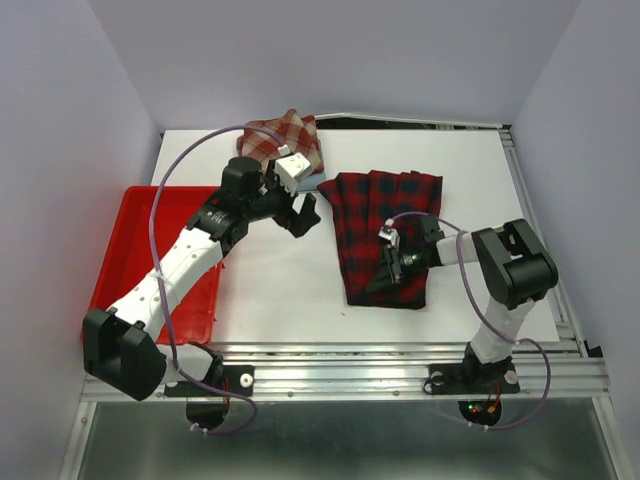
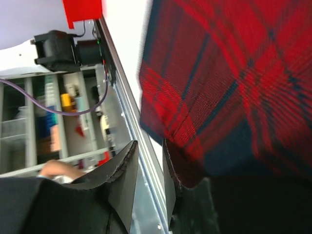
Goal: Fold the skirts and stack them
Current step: Fold the skirt
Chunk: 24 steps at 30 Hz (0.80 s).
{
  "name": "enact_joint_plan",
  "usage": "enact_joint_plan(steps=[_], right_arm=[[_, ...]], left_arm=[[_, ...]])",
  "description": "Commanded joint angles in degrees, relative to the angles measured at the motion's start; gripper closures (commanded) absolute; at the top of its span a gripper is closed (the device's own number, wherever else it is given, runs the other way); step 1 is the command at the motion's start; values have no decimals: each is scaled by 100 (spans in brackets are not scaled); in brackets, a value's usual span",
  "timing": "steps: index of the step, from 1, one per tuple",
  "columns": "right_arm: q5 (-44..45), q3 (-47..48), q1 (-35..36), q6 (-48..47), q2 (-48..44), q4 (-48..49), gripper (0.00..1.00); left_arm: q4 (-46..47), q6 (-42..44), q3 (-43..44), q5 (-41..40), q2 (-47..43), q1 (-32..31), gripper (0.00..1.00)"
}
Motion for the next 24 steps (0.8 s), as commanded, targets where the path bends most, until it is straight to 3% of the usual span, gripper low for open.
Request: enact_joint_plan(steps=[1, 6, 9, 12, 17, 20, 24], right_arm=[[-111, -449, 298, 1293, 404, 1996, 69], [328, 6, 299, 1075, 1318, 1515, 71], [663, 481, 246, 793, 1512, 1039, 72], [673, 789, 246, 495, 1539, 732, 72], [497, 1131, 246, 29, 662, -120, 61], [671, 1666, 246, -558, 29, -1049, 51], [1295, 2029, 246, -1140, -446, -1826, 47]], left_arm=[[402, -174, -289, 457, -129, -8, 1], [281, 97, -606, 397, -217, -262, 1], [-62, 975, -702, -25, -226, -631, 1], [-11, 1916, -1352, -911, -577, -1781, 1], [648, 2855, -2073, -2607, -578, -3119, 1], [1104, 3375, -2364, -2837, -437, -3374, 1], [1465, 4474, -2530, -2549, -244, -3445, 1]])
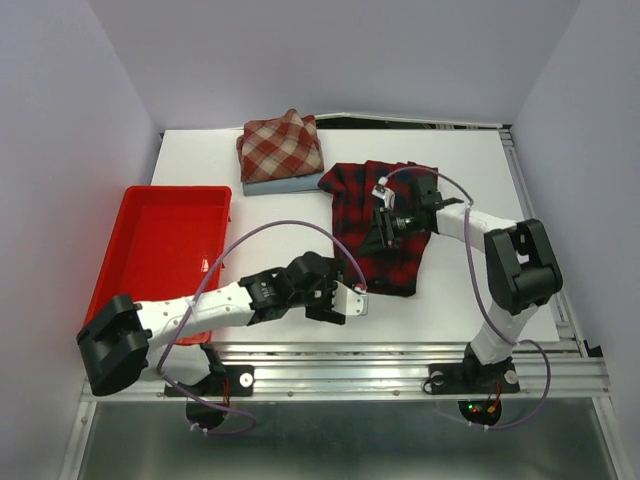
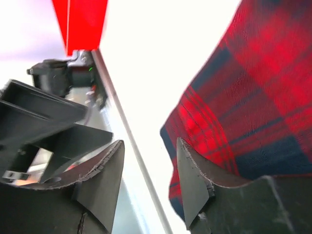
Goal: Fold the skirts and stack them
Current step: Fold the skirt
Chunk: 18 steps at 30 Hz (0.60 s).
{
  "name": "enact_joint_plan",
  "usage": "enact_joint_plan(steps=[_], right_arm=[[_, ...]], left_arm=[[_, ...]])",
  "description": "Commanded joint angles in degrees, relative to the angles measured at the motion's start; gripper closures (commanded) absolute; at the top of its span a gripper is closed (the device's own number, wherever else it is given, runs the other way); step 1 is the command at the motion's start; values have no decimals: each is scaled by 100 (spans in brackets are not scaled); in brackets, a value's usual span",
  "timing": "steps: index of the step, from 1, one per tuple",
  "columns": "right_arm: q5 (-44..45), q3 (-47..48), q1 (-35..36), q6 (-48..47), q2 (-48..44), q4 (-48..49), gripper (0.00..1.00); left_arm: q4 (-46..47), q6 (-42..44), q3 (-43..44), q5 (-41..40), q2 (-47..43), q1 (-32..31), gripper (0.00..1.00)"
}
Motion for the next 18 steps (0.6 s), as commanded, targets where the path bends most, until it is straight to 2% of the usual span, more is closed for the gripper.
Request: enact_joint_plan(steps=[1, 6, 11, 18], right_arm=[[815, 440, -23, -983, -550, -1122, 48], [1528, 211, -23, -1494, -621, -1151, 49], [1230, 431, -23, -1678, -50, -1089, 54], [1019, 405, -23, -1811, 890, -1089, 61]], left_arm=[[902, 1262, -122, -274, 156, -66, 1], [1894, 2097, -597, -308, 543, -92, 1], [2431, 2642, -817, -194, 982, -101, 1], [3538, 2784, -844, -756, 2123, -110, 1]])
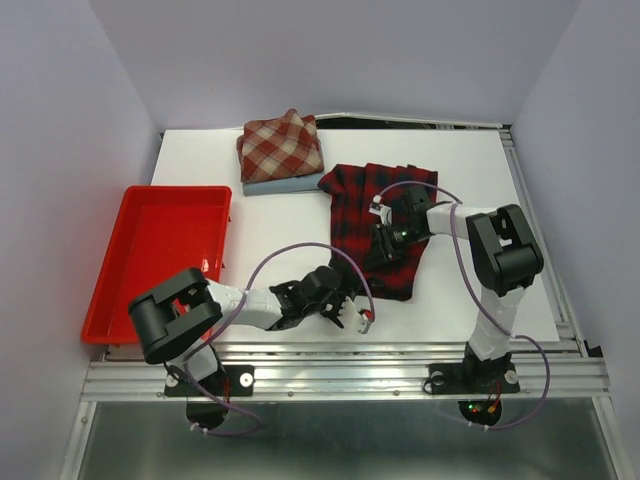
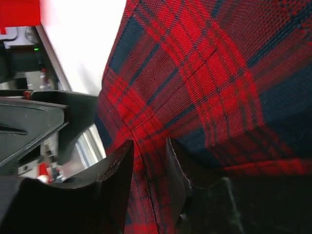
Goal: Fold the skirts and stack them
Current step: Fold the skirt
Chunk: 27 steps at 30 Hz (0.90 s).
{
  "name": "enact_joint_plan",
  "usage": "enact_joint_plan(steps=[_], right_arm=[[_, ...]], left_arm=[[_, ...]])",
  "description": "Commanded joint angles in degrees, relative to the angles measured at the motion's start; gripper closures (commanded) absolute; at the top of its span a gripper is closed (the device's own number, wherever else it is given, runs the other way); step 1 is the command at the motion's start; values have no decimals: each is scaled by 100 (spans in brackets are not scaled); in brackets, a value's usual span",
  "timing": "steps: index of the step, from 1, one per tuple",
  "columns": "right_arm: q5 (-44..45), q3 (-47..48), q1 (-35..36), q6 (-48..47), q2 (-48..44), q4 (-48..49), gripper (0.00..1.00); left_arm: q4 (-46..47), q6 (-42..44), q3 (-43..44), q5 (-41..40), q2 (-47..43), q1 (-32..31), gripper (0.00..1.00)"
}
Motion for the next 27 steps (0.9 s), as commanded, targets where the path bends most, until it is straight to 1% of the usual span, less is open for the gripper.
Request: enact_joint_plan(steps=[1, 7, 16, 22, 23, 24, 26, 27], right_arm=[[-26, 75, -1, -265, 353, -141, 62], [9, 162, -1, -221, 705, -158, 64], [-131, 127, -1, -186, 811, -140, 65], [-149, 101, -1, -177, 811, -140, 65], [-175, 101, -1, -169, 820, -140, 65], [-176, 101, -1, -160, 811, -140, 65], [-158, 118, -1, -116, 785, -140, 65], [-141, 171, -1, -98, 759, -140, 65]], left_arm=[[935, 185, 48, -322, 523, -51, 1], [1332, 202, 136, -190, 910, -314, 1], [1719, -96, 566, -199, 1507, -508, 1], [1807, -281, 901, -375, 1860, -578, 2], [1807, -316, 919, -410, 1868, -604, 5], [1799, -377, 910, -436, 1834, -622, 15], [1790, -448, 840, -471, 1720, -666, 28], [1737, -552, 735, -498, 1554, -736, 39]])
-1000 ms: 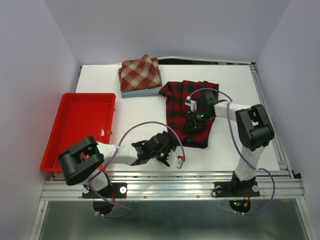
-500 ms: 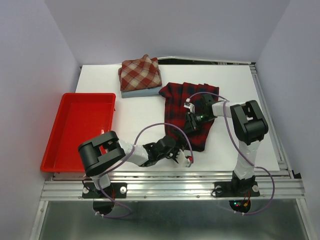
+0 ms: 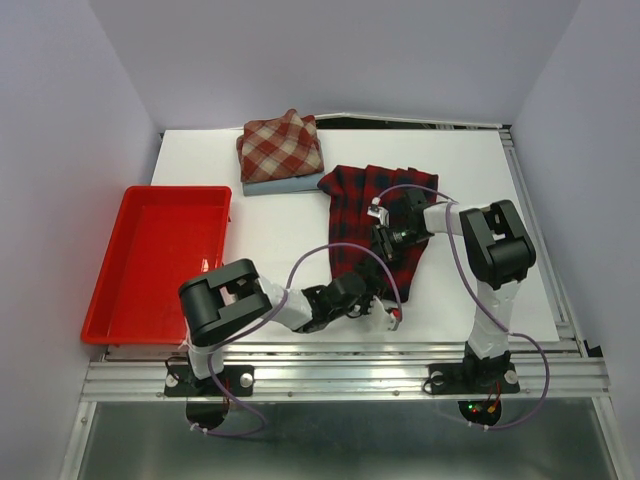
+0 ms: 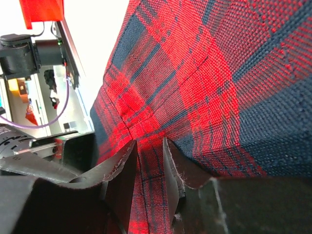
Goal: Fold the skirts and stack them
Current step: Fold the skirt
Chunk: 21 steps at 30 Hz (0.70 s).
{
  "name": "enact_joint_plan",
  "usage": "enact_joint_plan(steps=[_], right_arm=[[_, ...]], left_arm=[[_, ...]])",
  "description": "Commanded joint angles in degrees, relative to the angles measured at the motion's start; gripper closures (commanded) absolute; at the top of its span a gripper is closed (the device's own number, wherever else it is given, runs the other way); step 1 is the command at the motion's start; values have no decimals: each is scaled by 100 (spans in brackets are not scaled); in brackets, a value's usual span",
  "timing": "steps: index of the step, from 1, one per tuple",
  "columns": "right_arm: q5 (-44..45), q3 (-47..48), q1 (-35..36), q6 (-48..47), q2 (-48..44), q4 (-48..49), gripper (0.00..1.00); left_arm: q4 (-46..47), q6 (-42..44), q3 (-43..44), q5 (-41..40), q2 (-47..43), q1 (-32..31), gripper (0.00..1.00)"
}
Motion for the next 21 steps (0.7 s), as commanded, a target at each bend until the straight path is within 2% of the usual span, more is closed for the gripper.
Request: enact_joint_plan(steps=[1, 3, 4, 6, 7, 8, 10, 11, 12, 17, 21], right_arm=[[572, 75, 17, -61, 151, -108, 65], [607, 268, 16, 62, 72, -108, 65], [616, 538, -36, 106, 37, -116, 65], [625, 856, -36, 176, -78, -178, 63], [625, 1014, -36, 194, -96, -222, 61], [651, 1355, -36, 203, -122, -309, 56], [800, 1691, -36, 220, -148, -354, 53], [888, 2014, -106, 238, -157, -362, 50], [1071, 2192, -194, 247, -149, -354, 41], [1310, 3395, -712, 361, 508, -354, 39], [1819, 4345, -959, -209, 1239, -485, 38]], left_arm=[[-256, -437, -153, 57, -279, -221, 45], [-502, -560, -206, 66, -455, -308, 57], [-738, -622, -215, 75, -578, -378, 67], [-1107, -824, -163, 40, -623, -432, 77], [-1249, -903, -119, 40, -614, -441, 81], [-1415, -1104, 56, 22, -597, -441, 91], [-2021, -1342, 398, 83, -614, -449, 100], [-2206, -1465, 505, 118, -631, -449, 100], [-2399, -1745, 610, 171, -658, -476, 100], [-3411, -2388, 997, 417, -860, -599, 100], [-3869, -2828, 1156, 558, -904, -695, 100]])
